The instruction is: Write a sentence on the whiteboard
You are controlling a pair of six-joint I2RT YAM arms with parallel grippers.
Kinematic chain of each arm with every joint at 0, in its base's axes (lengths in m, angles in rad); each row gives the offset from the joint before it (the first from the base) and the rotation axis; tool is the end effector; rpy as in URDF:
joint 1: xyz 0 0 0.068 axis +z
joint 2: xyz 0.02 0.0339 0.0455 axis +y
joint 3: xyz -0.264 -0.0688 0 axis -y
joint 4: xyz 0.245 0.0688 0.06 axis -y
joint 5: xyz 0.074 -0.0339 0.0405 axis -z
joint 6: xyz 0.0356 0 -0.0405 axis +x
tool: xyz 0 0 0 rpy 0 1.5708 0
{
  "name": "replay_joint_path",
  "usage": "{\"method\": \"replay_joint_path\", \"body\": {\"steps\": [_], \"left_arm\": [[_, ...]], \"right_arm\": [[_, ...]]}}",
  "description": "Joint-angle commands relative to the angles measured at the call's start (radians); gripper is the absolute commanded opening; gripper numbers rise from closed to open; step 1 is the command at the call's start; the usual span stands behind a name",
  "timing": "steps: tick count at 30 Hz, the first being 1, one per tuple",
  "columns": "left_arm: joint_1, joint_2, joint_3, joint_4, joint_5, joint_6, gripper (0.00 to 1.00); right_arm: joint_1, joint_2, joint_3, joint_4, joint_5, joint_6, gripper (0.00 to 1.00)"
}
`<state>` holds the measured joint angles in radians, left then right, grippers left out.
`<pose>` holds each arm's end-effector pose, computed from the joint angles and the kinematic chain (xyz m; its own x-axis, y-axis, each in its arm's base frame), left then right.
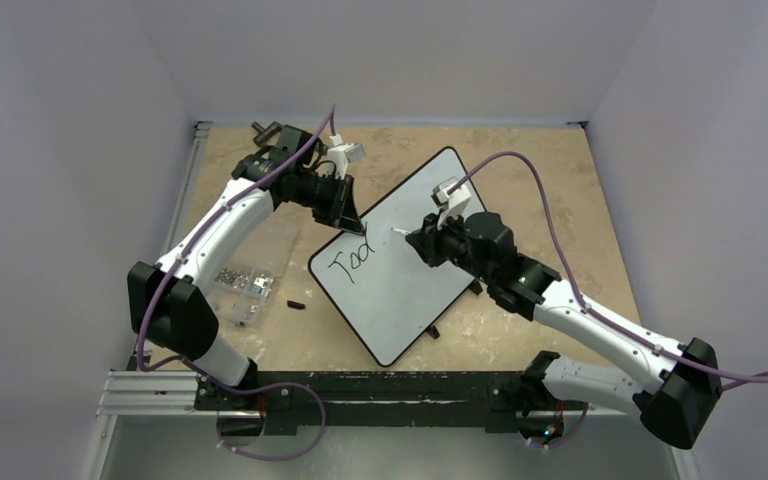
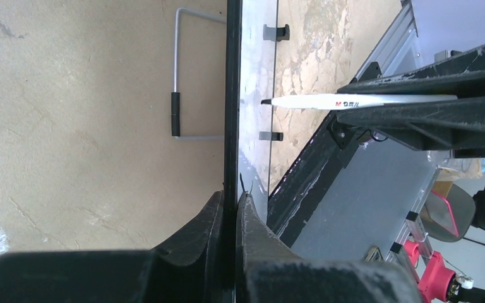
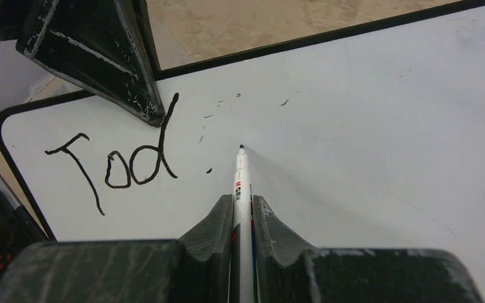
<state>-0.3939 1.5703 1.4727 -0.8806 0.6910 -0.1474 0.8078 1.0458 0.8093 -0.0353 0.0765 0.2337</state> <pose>0.2925 -0.1461 0.3292 -0.8494 0.2305 -0.4748 0.5052 0.6155 -0.6049 0.1716 0.1755 0.3135 -0.3356 -0.0169 -0.9419 -0.6086 0.7670 0.2031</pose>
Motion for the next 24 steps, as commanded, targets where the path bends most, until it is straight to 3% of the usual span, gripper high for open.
{"method": "replay_joint_path", "body": {"steps": [1,24], "left_arm": [[0.008,-0.035,0.005,0.028,-0.12,0.026,0.0],[0.008,-0.03,0.006,0.026,-0.128,0.025,0.0]], "right_arm": [[-0.028,-0.031,0.028,0.068,-0.052,-0.014,0.0],[-0.03,-0.036,-0.046,0.168,-0.137,-0.005,0.0]]}}
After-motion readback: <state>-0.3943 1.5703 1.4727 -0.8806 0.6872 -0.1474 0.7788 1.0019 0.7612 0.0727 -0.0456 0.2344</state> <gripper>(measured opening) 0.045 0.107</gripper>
